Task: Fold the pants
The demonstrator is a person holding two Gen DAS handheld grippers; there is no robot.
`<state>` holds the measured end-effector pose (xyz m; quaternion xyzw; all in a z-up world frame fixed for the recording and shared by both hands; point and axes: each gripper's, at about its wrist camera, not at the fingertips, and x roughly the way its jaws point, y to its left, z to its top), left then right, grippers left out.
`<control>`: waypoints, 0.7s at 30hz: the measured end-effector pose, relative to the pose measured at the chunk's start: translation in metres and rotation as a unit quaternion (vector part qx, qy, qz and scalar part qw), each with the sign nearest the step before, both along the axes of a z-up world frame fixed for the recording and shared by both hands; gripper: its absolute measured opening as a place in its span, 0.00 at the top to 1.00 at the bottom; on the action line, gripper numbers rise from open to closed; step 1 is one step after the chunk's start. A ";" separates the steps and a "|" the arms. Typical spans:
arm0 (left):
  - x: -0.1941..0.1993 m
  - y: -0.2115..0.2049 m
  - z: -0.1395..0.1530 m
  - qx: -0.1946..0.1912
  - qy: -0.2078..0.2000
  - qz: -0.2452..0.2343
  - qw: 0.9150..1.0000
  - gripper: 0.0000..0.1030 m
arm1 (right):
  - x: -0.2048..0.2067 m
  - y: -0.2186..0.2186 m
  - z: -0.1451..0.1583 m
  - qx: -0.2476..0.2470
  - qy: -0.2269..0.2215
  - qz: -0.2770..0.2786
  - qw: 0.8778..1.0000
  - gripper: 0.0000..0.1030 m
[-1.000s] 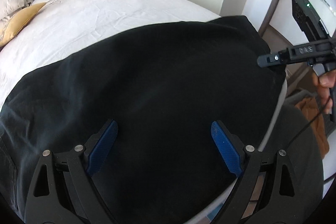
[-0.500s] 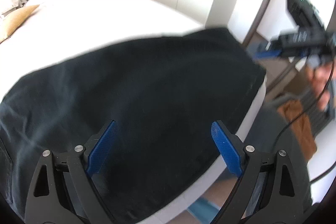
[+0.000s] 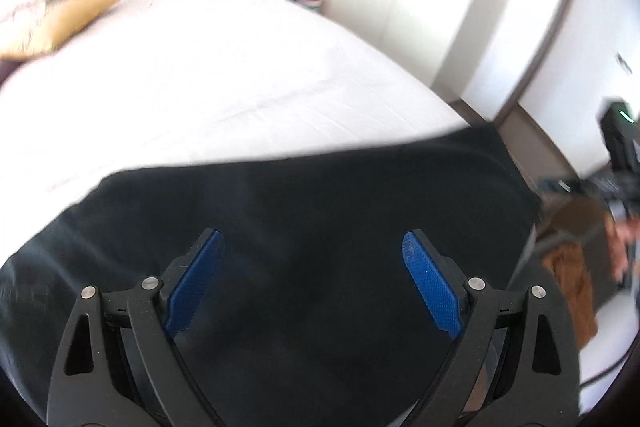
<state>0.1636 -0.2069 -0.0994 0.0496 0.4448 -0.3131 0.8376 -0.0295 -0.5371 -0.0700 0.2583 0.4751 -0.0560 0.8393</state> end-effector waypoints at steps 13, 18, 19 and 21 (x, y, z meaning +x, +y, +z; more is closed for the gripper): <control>0.009 0.072 -0.023 0.000 -0.021 0.076 0.997 0.11 | 0.013 -0.012 -0.042 0.026 0.050 -0.046 0.997 0.61; 0.016 0.180 -0.026 -0.034 -0.021 0.198 0.979 0.11 | 0.012 0.008 -0.033 0.125 -0.039 0.005 0.991 0.42; 0.023 0.201 -0.036 -0.036 -0.004 0.221 0.975 0.11 | 0.016 0.013 -0.038 0.129 -0.037 0.010 0.991 0.39; 0.027 0.246 -0.047 -0.082 0.025 0.243 0.966 0.12 | 0.020 0.008 -0.059 0.132 -0.009 -0.006 0.991 0.39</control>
